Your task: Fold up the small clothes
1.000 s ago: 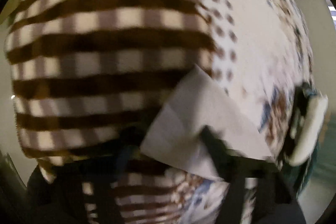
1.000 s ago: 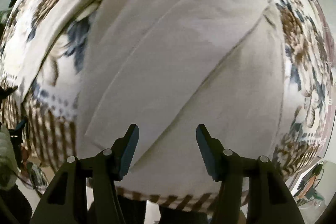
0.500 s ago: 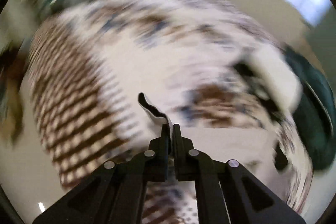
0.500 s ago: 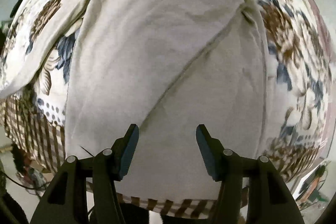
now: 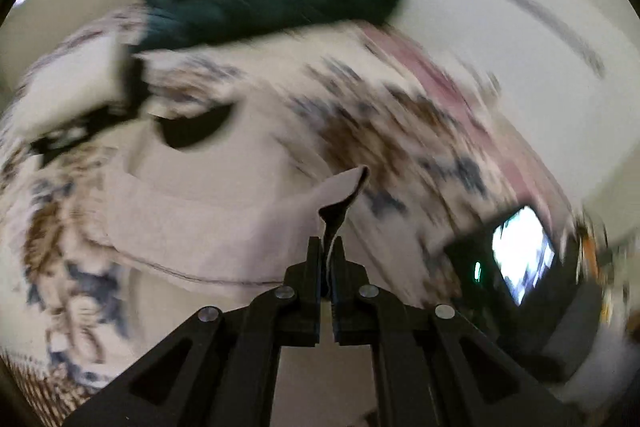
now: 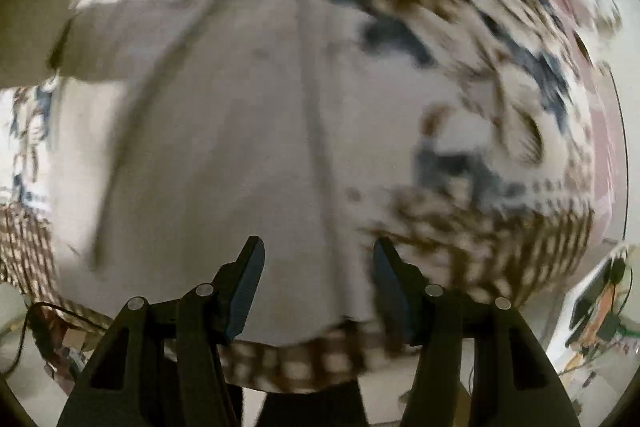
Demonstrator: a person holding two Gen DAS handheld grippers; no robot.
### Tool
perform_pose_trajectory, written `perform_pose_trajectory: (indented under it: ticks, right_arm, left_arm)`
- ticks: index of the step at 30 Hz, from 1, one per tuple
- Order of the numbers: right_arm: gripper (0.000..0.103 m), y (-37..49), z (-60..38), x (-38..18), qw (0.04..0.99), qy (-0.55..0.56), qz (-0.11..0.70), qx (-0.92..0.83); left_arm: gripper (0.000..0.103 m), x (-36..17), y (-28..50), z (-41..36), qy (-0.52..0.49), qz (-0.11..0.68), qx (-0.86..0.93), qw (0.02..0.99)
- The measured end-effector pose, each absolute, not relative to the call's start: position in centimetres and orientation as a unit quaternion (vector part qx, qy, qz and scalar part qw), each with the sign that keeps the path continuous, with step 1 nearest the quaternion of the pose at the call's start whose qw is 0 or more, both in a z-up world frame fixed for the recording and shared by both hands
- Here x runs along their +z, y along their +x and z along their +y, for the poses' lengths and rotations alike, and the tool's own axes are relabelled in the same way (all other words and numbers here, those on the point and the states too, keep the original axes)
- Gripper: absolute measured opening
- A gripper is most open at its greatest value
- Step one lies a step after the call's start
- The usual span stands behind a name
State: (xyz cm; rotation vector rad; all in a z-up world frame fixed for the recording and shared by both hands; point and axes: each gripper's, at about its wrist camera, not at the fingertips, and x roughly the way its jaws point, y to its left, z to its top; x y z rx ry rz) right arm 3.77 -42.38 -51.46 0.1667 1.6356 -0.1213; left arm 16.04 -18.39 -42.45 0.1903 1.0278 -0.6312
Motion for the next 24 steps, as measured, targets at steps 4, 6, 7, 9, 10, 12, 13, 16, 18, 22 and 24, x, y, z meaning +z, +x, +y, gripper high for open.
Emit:
perform_pose_trajectory:
  ticks: [4,6,7,9,10,12,13,16,18,22,24]
  right_arm:
    - [0.059,1.1,-46.9,-52.5,0.668,0.079,0.737,-0.066]
    - [0.059,-0.4,-49.1,-52.7,0.665,0.078,0.74,-0.067]
    - [0.059,-1.0,-50.0,-52.7,0.663,0.081,0.741,-0.067]
    - [0.059,-2.6,-51.6,-52.8,0.658,0.09,0.744,-0.069]
    - [0.059,-3.2,-52.6,-52.6,0.658,0.098,0.744,-0.071]
    - [0.059,-4.3,-53.8,-52.2,0.661,0.13,0.735,-0.075]
    - [0.059,-4.4,-54.9,-51.7,0.665,0.155,0.727,-0.073]
    - [0.059,-2.9,-56.9,-50.8,0.681,0.223,0.696,-0.054]
    - [0.059,-1.7,-57.7,-50.6,0.687,0.253,0.68,-0.036]
    - [0.059,1.6,-56.4,-52.2,0.695,0.24,0.678,-0.001]
    - [0.047,3.3,-54.0,-53.0,0.696,0.202,0.689,0.011]
  left_arm:
    - [0.002,-46.1,13.7,-21.3,0.123,0.517,-0.322,0.783]
    - [0.004,-47.1,12.9,-21.8,0.131,0.533,-0.325,0.77]
    - [0.004,-47.6,12.7,-22.0,0.134,0.543,-0.326,0.762]
    - [0.012,-48.7,12.5,-21.8,0.119,0.579,-0.322,0.74]
    - [0.017,-48.9,12.7,-21.3,0.107,0.588,-0.32,0.735]
    - [0.073,-48.7,12.2,-19.8,0.087,0.594,-0.302,0.741]
    - [0.087,-48.5,12.1,-18.9,0.077,0.597,-0.292,0.743]
    - [0.095,-47.7,12.0,-15.0,0.044,0.607,-0.244,0.756]
    - [0.095,-47.8,12.4,-12.5,0.031,0.611,-0.204,0.764]
    - [0.095,-49.3,13.4,-6.6,0.015,0.626,-0.102,0.773]
    - [0.095,-50.6,14.0,-3.2,-0.004,0.632,-0.047,0.773]
